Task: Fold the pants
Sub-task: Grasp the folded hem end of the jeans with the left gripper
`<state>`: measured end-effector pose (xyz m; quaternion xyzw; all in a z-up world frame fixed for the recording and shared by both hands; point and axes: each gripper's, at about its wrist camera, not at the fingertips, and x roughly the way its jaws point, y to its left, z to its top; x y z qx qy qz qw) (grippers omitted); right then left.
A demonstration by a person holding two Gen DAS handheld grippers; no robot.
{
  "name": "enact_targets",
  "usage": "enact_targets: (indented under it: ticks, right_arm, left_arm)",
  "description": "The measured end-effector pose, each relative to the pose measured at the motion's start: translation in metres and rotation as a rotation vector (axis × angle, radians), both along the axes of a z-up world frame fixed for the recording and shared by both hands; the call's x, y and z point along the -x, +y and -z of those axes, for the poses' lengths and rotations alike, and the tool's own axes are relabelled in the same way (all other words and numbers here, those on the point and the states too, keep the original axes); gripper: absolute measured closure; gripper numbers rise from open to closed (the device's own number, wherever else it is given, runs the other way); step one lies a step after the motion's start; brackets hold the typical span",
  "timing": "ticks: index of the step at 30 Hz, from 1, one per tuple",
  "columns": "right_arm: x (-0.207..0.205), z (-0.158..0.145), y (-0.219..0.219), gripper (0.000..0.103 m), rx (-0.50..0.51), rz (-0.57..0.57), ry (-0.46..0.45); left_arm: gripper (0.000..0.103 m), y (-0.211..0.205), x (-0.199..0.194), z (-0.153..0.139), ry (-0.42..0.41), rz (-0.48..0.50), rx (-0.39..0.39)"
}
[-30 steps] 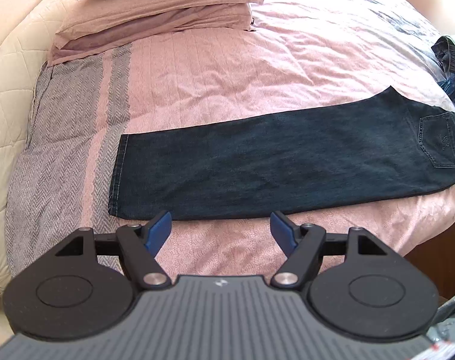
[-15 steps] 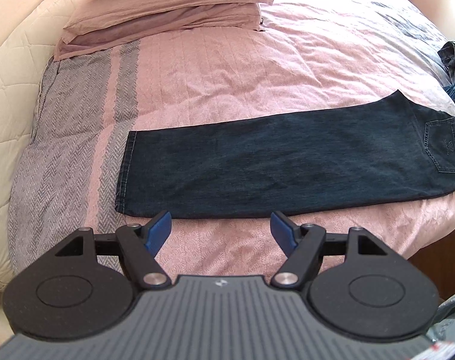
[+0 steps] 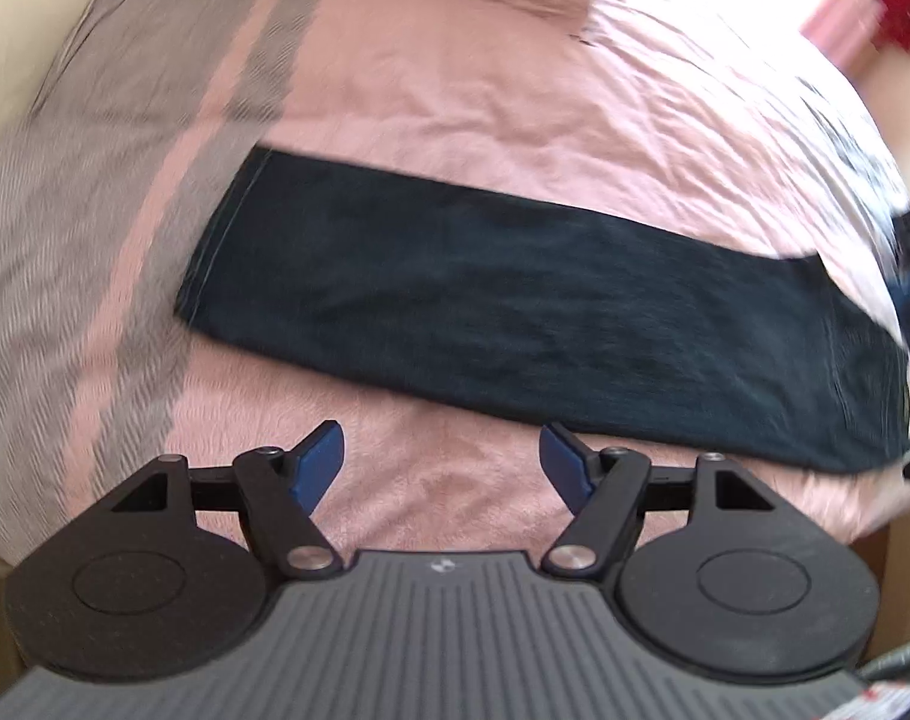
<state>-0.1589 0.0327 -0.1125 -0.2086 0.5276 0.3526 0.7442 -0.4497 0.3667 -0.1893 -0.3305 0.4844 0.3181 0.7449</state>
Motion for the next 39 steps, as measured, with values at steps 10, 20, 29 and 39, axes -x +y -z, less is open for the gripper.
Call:
enact_targets:
  ticks: [10, 20, 29, 39]
  right_arm:
    - [-0.025, 0.051, 0.018, 0.046, 0.075, 0.002, -0.027]
    - [-0.076, 0.103, -0.006, 0.046, 0.108, 0.146, -0.093]
    - [-0.100, 0.132, -0.024, 0.046, 0.113, 0.215, -0.060]
    - [-0.111, 0.138, -0.035, 0.046, 0.091, 0.222, -0.058]
  left_arm:
    - [0.047, 0.058, 0.069, 0.115, -0.245, -0.452, 0.158]
    - [0.050, 0.077, 0.088, 0.193, -0.580, -0.718, 0.190]
    - [0.061, 0.082, 0.081, 0.208, -0.656, -0.716, 0.138]
    - [0.097, 0.088, 0.074, 0.204, -0.564, -0.713, 0.094]
